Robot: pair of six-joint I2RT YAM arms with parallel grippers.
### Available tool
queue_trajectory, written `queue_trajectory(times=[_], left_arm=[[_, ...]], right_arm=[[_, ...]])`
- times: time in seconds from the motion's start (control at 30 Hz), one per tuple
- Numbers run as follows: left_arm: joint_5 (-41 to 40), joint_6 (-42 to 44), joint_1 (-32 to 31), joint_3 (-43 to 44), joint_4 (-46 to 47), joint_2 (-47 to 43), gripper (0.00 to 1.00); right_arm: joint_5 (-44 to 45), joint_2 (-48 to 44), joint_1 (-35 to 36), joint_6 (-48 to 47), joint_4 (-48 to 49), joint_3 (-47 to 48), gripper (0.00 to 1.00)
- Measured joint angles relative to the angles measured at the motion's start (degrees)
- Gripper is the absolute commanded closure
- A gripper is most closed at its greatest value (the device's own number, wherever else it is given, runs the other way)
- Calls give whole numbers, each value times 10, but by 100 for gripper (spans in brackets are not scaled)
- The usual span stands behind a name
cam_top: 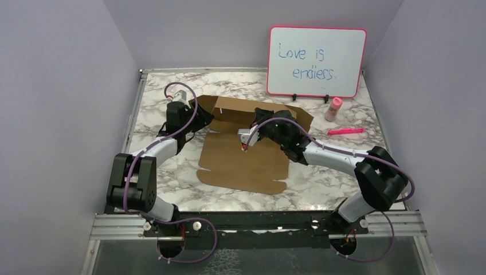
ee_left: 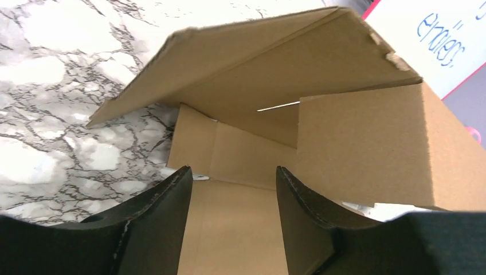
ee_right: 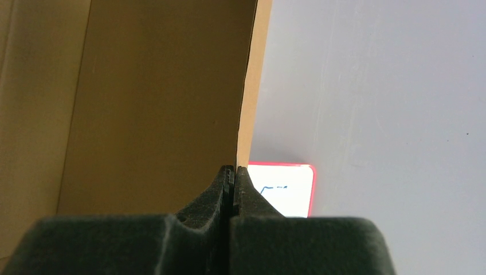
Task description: Fold the paper box
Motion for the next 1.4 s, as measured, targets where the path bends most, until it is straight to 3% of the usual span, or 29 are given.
queue_trajectory(times=[0.33, 0.87, 1.03, 1.4], left_arm=[[-31, -2, 2, -20, 41, 17, 37], [-33, -28, -6, -18, 116, 143, 38], [-22, -22, -27, -12, 132, 148, 44], [-12, 1, -44, -12, 149, 128, 45]], right_arm=[[13, 7, 5, -3, 8, 0, 99], [18, 8, 6, -3, 8, 0, 99], [22, 9, 6, -3, 8, 0, 99], [35, 10, 6, -2, 15, 0, 99]])
